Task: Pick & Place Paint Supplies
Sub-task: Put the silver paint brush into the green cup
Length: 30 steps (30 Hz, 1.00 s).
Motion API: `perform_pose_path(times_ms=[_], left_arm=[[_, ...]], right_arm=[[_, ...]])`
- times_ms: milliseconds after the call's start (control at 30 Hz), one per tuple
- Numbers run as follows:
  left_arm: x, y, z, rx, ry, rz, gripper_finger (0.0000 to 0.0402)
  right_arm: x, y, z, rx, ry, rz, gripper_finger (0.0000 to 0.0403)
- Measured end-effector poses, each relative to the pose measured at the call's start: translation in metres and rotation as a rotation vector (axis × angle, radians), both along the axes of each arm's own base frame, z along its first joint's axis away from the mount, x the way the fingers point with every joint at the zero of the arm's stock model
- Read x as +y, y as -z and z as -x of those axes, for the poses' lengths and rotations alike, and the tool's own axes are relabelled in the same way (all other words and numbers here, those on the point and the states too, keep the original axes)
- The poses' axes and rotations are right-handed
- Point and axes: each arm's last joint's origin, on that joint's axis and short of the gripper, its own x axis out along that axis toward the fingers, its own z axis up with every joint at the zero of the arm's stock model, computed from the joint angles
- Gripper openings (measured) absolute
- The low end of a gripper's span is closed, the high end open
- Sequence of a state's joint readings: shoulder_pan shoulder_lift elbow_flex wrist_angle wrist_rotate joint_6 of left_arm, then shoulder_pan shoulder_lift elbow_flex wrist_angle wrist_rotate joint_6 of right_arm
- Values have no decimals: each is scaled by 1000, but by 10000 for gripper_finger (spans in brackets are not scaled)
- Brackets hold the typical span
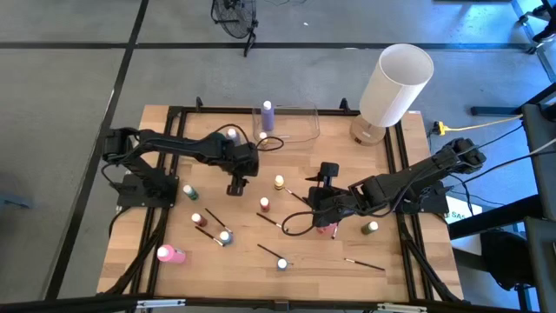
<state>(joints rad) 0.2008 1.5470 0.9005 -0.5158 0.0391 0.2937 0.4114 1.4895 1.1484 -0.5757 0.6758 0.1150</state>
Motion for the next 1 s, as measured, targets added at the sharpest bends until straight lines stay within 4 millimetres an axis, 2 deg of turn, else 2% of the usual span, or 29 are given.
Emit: perform_pose_path(times_ms=[233,500,867,1000], left_arm=[[-1,-1,-2,-18,18,-1,187],[-2,-13,2,-53,10,-14,187],[-20,-16,6,10,98,-169,187],[-22,-17,5,-7,117,-168,187]], right_arm=[[0,0,0,4,0,2,284],[0,0,0,7,0,3,284],[0,1,1,11,1,5,284],[0,1,1,10,1,5,284]])
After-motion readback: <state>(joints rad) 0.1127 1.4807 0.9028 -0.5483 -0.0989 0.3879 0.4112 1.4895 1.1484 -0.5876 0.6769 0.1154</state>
